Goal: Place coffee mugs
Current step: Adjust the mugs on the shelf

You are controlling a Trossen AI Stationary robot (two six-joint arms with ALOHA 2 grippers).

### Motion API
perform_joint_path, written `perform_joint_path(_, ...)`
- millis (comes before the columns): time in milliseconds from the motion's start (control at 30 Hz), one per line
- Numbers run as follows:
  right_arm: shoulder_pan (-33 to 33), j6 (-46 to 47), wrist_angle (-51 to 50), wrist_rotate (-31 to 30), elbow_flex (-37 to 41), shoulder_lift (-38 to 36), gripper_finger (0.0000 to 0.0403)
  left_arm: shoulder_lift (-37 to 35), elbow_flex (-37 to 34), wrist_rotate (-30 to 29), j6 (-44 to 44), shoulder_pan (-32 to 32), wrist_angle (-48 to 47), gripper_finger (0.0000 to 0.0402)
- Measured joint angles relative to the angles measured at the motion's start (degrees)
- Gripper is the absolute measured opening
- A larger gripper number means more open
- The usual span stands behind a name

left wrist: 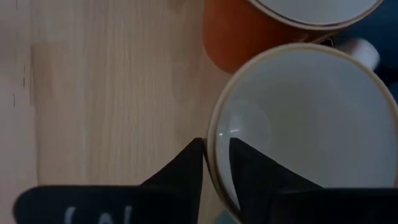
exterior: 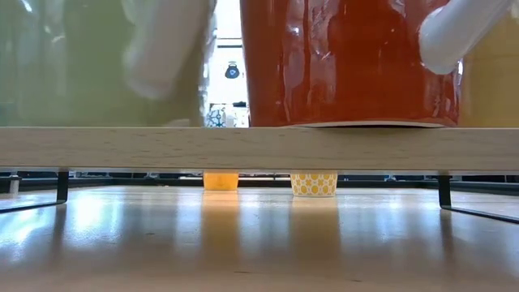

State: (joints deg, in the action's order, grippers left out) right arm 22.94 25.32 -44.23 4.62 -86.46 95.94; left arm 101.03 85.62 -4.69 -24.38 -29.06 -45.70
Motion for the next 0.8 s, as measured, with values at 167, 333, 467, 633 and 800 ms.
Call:
perform_joint_path(167, 0.0, 0.0, 0.0, 0.0, 0.0, 0.0, 0.0137, 0.0, 0.0, 0.0, 0.0, 0.0, -0.6, 0.0053)
perform_joint_path(333, 0.0, 0.0, 0.0, 0.0, 0.0, 0.0, 0.0137, 0.0, 0.1, -0.2, -0.1, 0.0, -1.4, 0.0039)
perform_joint_path(467, 0.0, 0.0, 0.0, 0.0, 0.0, 0.0, 0.0137, -0.2, 0.1, -0.1, -1.4, 0.0, -2.6, 0.0043)
perform_joint_path(633, 0.0, 0.0, 0.0, 0.0, 0.0, 0.0, 0.0137, -0.2, 0.2, -0.1, -2.0, 0.0, -3.7, 0.0046)
perform_joint_path(800, 0.0, 0.0, 0.0, 0.0, 0.0, 0.0, 0.0137, -0.2, 0.2, 0.2, -2.0, 0.0, -3.8, 0.0047)
